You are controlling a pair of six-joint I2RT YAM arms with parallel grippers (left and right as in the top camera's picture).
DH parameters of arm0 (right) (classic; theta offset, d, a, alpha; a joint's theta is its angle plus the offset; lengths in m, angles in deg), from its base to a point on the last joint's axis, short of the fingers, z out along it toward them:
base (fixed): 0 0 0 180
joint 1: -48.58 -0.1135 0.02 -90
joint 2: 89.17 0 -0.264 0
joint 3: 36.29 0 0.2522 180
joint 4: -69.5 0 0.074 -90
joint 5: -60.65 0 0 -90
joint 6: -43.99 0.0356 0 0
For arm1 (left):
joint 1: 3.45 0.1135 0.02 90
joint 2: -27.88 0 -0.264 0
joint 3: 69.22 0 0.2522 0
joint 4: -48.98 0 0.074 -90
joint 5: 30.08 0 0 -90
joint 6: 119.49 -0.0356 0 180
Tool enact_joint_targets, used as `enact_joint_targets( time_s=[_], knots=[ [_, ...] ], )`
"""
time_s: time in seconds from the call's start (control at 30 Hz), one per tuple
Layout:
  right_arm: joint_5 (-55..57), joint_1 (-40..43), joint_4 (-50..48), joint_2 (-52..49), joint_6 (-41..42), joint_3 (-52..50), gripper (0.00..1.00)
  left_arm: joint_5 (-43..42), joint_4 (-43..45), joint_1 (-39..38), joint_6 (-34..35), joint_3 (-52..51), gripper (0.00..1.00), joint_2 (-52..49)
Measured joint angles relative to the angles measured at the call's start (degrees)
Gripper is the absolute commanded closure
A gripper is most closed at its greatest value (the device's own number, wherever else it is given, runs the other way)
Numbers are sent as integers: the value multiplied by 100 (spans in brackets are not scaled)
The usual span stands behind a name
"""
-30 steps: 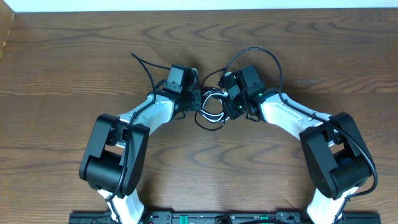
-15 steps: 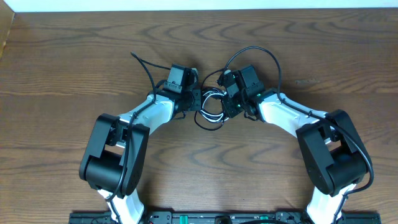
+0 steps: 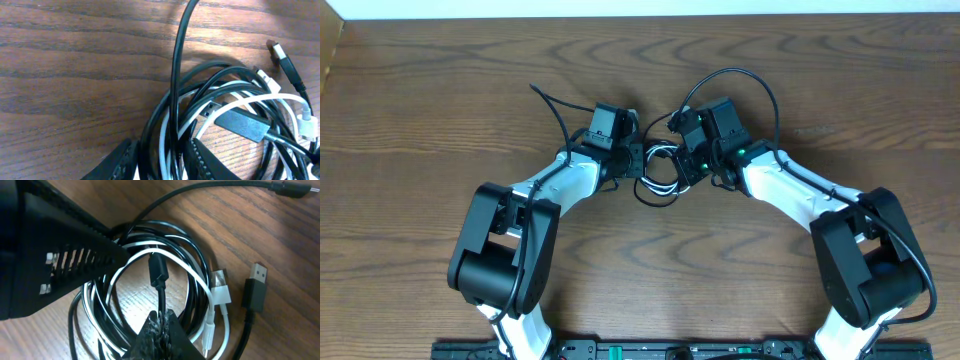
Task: Untangle cables
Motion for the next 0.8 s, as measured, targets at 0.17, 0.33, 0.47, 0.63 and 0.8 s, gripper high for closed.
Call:
enact_joint_targets(
  time_s=[0.17,0.33,0.47,0.63,0.8],
  knots=[
    [-20,28,28,2,2,0,99,-2,4,0,-2,0,61,0],
    [-337,168,87,186,4,0,99,-2,13,0,-2,0,61,0],
    [-376,332,118,527,44,0,99,-2,13,-2,-2,0,60,0],
    [-20,481,258,675,267,7,99,-2,13,-2,-2,0,60,0],
    [603,494,601,673,540,7,96,-2,15,-4,-2,0,60,0]
  ],
)
